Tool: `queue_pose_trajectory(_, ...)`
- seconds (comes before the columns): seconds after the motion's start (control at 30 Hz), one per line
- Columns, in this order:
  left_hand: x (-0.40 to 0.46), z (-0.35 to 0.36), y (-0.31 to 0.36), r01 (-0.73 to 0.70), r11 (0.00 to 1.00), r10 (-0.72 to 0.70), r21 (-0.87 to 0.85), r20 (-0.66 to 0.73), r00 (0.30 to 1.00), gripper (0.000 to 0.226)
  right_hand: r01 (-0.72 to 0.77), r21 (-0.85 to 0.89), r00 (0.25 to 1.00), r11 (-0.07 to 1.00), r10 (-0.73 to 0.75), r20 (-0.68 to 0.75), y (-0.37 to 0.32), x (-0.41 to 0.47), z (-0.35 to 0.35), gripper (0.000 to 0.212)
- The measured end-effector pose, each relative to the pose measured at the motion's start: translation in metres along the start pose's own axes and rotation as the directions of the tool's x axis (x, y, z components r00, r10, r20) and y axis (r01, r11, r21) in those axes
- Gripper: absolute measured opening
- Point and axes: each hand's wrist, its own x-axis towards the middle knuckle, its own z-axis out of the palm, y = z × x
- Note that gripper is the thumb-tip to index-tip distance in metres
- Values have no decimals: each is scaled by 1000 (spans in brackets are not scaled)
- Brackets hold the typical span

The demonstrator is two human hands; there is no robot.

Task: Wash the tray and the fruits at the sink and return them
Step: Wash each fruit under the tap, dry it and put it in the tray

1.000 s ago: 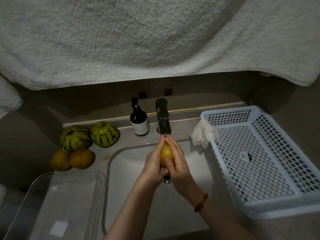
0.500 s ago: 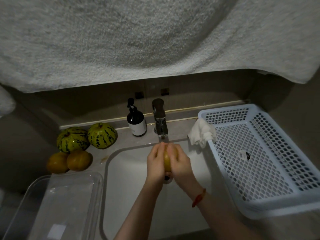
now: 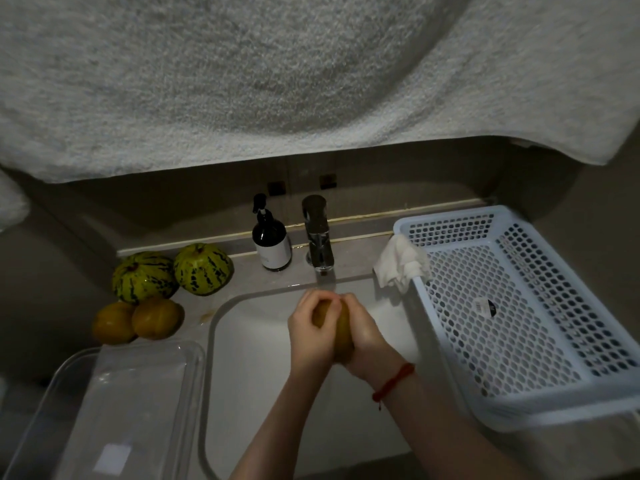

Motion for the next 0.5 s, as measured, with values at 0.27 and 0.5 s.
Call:
queue_pose_trajectory(0.27, 11, -2, 23, 706, 411, -712, -577, 281, 644, 28, 694, -693, 558, 195, -754, 346, 20, -5, -13, 23)
queue_pose_trajectory(0.5, 6, -1, 19, 423, 873, -439, -244, -13, 898, 13, 737, -490, 651, 466, -684, 329, 21, -5, -16, 32)
